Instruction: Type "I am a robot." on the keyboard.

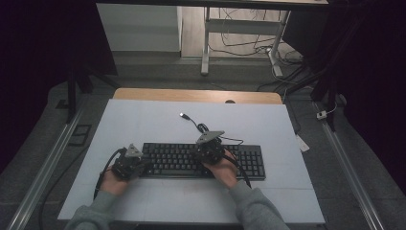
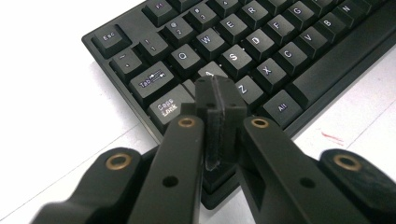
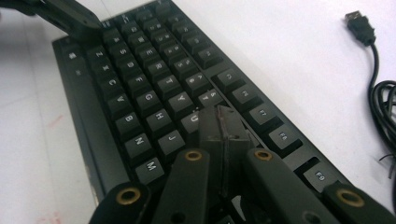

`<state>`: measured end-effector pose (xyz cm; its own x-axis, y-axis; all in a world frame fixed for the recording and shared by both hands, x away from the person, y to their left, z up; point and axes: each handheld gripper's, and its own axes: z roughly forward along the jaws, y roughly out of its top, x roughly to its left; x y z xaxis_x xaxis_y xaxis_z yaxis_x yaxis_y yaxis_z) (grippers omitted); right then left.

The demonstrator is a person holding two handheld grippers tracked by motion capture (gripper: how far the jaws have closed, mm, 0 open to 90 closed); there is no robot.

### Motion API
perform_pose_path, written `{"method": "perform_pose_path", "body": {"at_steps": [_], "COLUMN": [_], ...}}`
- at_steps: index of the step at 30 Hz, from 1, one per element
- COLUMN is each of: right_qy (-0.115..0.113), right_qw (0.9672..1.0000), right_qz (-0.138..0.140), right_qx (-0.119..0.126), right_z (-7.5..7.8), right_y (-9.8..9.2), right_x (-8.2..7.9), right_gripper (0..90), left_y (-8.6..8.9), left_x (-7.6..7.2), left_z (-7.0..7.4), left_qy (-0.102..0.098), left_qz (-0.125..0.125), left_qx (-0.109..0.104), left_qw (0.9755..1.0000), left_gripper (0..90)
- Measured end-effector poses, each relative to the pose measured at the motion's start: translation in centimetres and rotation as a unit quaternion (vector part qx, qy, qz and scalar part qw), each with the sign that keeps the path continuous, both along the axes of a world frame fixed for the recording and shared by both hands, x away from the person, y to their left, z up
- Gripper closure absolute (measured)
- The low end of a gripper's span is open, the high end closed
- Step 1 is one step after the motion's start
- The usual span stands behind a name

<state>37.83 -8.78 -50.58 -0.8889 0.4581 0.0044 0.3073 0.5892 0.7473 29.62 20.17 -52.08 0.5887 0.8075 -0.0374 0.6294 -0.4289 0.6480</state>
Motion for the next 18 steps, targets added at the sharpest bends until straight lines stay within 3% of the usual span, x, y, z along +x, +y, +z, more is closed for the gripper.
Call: {"method": "perform_pose_path", "body": {"at_steps": [18], "right_qy": [-0.003], "right_qw": [0.9998], "right_qz": [0.004], "right_qx": [-0.019], "right_z": [-1.06], "right_y": [1.02], "right_x": [0.42], "right_gripper": [89.9], "left_y": [-0.17], "left_x": [0.05], "left_z": [-0.22], "left_qy": [0.002], "left_qz": [-0.002], "left_qx": [0.008], "left_qw": [1.0000], "left_gripper": [88.8]}}
